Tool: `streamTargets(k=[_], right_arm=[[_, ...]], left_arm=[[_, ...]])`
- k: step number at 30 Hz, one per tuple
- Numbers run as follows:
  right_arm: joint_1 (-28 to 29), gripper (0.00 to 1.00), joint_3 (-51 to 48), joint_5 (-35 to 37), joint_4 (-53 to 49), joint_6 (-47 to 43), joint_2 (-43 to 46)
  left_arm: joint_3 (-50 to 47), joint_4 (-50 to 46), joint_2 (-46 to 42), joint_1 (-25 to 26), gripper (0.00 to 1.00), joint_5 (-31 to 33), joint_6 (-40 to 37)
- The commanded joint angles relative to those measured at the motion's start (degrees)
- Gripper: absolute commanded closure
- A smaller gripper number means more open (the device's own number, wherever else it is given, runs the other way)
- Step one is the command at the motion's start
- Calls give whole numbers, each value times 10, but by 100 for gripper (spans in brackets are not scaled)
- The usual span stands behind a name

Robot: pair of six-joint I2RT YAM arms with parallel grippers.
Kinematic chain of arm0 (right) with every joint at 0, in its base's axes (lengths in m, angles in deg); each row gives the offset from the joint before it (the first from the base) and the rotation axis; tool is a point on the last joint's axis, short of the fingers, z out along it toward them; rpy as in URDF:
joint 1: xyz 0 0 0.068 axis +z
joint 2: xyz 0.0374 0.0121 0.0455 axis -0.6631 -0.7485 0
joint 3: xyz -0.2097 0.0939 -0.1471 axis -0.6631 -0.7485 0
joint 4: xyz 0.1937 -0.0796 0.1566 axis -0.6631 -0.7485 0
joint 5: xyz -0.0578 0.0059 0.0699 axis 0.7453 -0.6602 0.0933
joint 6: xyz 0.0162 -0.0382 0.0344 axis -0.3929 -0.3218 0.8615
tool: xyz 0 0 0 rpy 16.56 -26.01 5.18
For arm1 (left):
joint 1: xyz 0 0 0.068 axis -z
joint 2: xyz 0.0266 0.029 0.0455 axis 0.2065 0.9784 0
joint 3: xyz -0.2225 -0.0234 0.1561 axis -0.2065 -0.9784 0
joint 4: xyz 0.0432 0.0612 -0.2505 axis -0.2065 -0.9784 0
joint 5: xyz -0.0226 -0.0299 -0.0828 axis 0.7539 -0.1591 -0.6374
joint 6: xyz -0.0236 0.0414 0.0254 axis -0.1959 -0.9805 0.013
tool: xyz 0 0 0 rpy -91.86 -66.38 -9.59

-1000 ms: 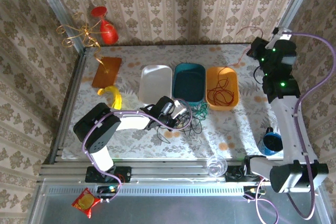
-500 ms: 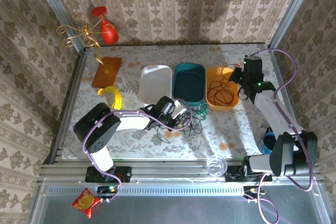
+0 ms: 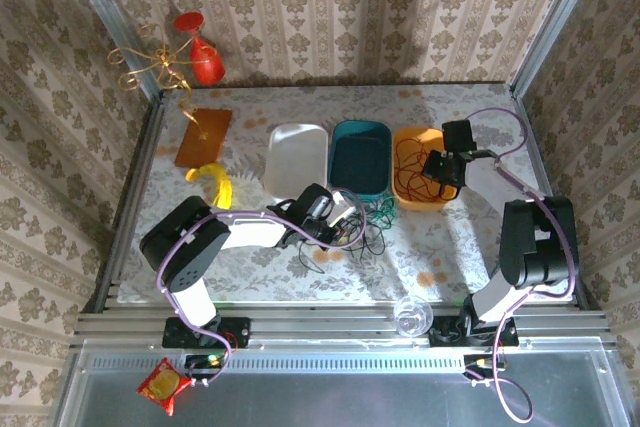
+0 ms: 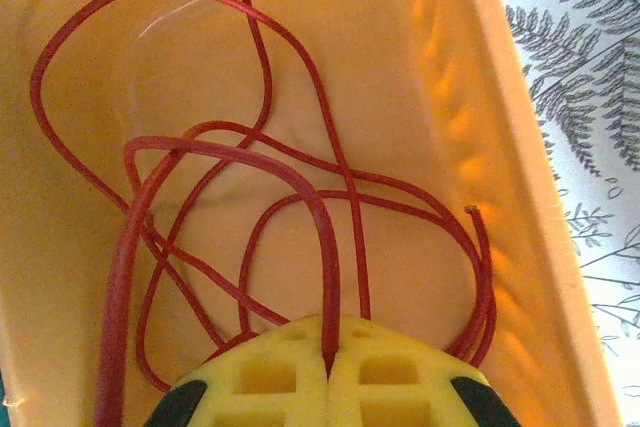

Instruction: Untangle the cables

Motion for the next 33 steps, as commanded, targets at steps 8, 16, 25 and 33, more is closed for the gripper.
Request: streamTargets(k=[8, 16, 25, 33], right_arm=[[12, 55, -19, 33, -28, 33, 46], [13, 48, -45, 53, -27, 36, 190], [137, 50, -74, -133, -23, -33, 231], [238, 51, -119, -165, -9, -30, 149]], left_arm=[[-8, -25, 6, 5, 100, 17, -4], [-10, -12, -6, 5, 100, 23, -7], [-10, 6, -27, 1, 100, 12, -12], [-17, 4, -37, -1, 84, -4, -14]])
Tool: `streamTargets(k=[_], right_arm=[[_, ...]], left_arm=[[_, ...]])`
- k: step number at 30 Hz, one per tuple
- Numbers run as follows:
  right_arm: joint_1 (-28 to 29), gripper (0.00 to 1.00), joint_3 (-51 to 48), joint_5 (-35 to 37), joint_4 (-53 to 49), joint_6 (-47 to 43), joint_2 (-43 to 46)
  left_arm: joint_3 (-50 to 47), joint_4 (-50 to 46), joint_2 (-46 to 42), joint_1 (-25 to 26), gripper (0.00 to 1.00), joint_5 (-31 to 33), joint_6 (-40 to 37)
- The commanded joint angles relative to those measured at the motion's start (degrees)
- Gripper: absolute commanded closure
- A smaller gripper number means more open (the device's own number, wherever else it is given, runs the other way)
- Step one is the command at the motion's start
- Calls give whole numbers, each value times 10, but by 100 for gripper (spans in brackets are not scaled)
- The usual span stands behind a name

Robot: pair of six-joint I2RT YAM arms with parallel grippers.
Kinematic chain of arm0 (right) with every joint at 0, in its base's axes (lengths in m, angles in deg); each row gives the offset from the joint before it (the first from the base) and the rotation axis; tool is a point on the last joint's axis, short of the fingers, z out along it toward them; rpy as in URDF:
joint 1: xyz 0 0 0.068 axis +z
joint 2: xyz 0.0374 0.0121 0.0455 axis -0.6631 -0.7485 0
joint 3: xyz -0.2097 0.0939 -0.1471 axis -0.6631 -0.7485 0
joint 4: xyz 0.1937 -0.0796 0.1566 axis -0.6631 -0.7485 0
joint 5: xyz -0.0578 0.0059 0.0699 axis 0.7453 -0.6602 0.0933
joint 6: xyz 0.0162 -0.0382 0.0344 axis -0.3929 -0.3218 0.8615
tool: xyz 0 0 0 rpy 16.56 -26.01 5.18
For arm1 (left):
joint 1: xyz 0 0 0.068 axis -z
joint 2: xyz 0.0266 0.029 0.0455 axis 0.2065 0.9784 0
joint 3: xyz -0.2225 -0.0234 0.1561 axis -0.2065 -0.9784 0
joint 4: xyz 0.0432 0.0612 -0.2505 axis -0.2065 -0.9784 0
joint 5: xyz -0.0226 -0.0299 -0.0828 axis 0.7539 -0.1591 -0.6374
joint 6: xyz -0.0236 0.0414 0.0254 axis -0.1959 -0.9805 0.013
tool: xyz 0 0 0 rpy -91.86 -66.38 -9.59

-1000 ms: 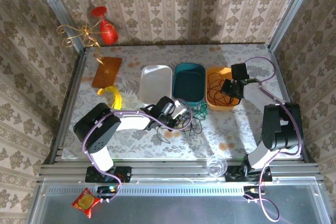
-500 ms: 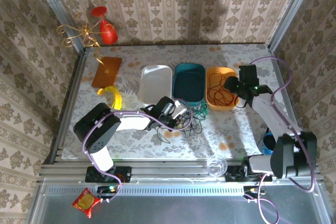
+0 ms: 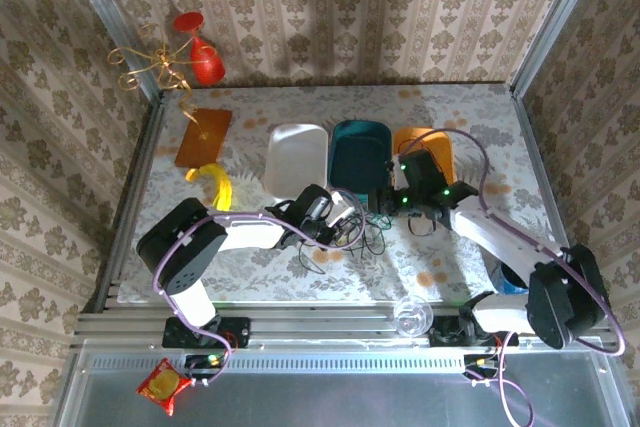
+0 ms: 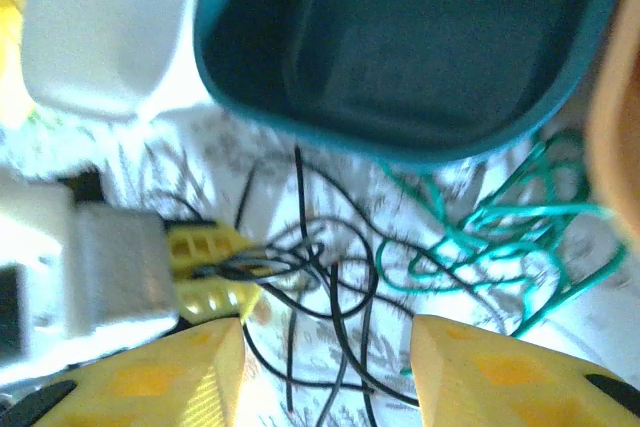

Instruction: Untangle the cables

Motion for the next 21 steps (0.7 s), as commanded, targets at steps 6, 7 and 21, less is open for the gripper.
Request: streamTargets(k=[6, 7, 21], right_arm=[[22, 51, 8, -21, -3, -29, -104], [22, 51, 11, -18, -4, -33, -114], [25, 100, 29, 2, -28, -57, -47]], left_arm=[[-10, -7, -36, -11, 82, -26, -4], [-10, -9, -37, -12, 82, -27, -5], [-13, -15, -14, -21, 100, -8, 9]])
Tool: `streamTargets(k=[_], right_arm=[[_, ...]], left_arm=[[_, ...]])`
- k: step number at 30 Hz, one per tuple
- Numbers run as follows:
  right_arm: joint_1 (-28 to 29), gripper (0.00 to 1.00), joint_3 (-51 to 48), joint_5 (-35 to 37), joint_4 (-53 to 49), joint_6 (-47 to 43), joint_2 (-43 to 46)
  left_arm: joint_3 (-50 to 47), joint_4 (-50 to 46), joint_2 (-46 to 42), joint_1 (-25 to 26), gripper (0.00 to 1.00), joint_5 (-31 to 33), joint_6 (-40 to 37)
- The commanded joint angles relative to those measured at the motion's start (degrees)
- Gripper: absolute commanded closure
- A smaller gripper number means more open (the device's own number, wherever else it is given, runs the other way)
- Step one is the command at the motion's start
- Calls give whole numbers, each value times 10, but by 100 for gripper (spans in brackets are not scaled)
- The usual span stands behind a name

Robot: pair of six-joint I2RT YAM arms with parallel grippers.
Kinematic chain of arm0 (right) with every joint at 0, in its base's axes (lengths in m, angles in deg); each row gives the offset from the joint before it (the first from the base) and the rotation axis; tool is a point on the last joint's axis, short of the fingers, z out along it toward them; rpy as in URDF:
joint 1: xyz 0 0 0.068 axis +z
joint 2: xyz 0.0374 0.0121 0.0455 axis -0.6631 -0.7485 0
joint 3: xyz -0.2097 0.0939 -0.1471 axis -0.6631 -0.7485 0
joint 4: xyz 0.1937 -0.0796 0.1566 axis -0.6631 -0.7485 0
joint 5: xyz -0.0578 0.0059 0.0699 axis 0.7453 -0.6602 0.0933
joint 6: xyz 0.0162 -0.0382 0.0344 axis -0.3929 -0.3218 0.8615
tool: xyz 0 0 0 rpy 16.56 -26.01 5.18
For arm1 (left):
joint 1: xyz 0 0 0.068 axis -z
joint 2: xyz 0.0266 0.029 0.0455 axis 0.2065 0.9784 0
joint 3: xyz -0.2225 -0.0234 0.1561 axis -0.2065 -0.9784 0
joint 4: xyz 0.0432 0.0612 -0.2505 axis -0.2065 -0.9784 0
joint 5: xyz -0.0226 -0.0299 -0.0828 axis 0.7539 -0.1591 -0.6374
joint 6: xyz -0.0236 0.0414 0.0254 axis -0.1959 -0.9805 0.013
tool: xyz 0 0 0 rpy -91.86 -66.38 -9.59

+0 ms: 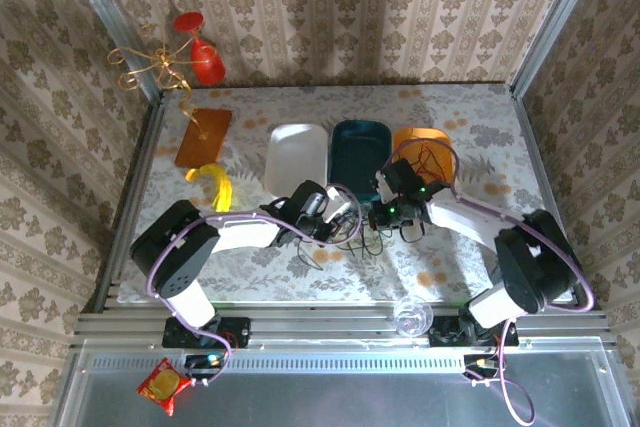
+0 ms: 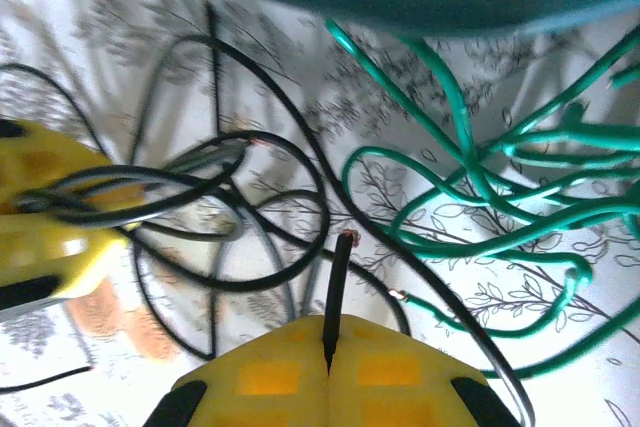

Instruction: Untangle the cables

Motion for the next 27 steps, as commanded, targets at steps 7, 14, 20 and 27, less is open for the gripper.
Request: streamTargets(k=[7, 14, 20, 27], right_arm=[[-19, 100, 68, 44, -17, -6, 171], [-59, 100, 139, 88, 4, -2, 243], [-94, 100, 185, 98, 32, 8, 272], [-102, 100, 233, 93, 60, 0, 276]], left_arm=[[-19, -11, 9, -8, 100, 1, 9], [-22, -4, 16, -10, 82, -15, 17], [-32, 2, 8, -18, 71, -20, 22], [-38, 4, 8, -24, 69, -27, 27]])
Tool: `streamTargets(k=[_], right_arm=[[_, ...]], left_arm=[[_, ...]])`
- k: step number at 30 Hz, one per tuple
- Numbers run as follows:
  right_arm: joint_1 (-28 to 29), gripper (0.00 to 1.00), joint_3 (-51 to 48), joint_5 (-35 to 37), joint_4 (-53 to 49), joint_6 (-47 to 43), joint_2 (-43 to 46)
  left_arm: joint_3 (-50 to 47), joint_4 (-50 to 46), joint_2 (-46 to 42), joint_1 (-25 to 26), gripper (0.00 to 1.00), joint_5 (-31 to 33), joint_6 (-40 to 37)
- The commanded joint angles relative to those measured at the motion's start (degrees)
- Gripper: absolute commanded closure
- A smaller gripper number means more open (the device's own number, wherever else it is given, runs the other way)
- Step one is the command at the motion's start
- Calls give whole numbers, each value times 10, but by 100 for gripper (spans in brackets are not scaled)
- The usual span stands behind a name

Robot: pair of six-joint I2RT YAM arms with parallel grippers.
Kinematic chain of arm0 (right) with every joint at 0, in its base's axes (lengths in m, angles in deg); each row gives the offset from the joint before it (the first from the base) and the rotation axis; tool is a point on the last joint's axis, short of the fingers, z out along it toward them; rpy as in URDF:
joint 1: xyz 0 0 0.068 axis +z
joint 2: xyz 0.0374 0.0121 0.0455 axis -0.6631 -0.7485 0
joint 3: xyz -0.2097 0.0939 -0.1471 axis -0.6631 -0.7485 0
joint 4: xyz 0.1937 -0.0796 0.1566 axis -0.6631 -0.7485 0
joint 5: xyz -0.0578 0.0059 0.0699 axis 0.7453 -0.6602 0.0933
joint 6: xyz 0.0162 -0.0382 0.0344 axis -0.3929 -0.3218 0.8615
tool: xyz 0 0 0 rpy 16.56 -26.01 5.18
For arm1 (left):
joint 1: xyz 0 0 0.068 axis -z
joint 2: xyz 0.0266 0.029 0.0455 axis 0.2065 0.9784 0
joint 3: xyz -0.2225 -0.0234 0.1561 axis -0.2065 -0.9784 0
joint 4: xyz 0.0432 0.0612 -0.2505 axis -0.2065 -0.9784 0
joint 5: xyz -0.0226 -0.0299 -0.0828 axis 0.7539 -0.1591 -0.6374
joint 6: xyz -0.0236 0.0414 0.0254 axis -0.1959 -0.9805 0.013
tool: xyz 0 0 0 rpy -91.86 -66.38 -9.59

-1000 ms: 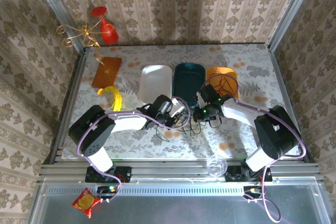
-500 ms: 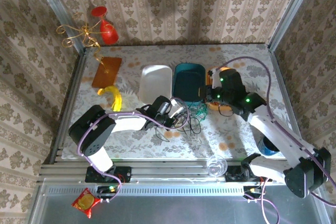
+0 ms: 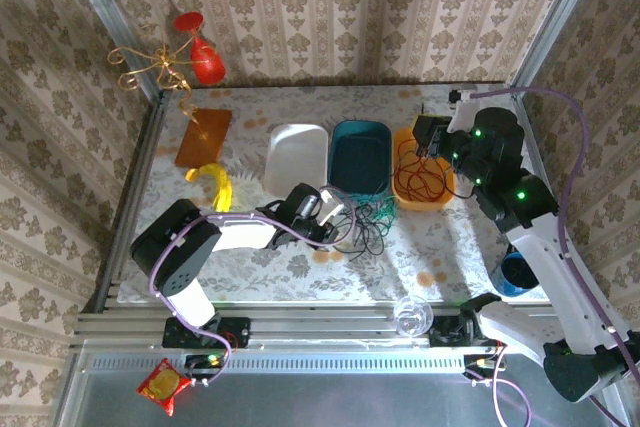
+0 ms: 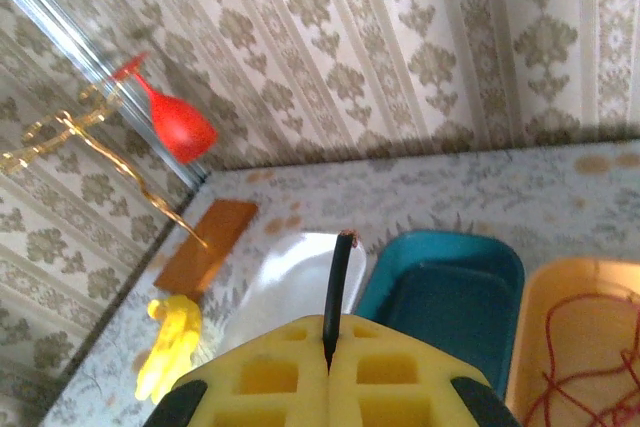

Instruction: Untangle the cables

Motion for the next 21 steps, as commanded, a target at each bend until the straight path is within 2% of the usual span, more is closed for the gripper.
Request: streamTargets(k=[1, 6, 9, 10, 21], right_arm=[[-3, 100, 33, 8, 39, -4, 7], [-7, 100, 89, -9, 70, -17, -8], [-6, 100, 123, -22, 69, -18, -23], [-7, 100, 127, -24, 69, -17, -25], [-26, 100, 144, 13, 84, -33, -5]], left_arm=[[-9, -9, 5, -6, 69, -10, 9], [-12, -3, 13, -9, 76, -13, 12], [-10, -1, 21, -9, 98, -16, 13], [-10, 0, 22, -8, 100, -13, 13], [-45, 13, -5, -14, 100, 38, 37]])
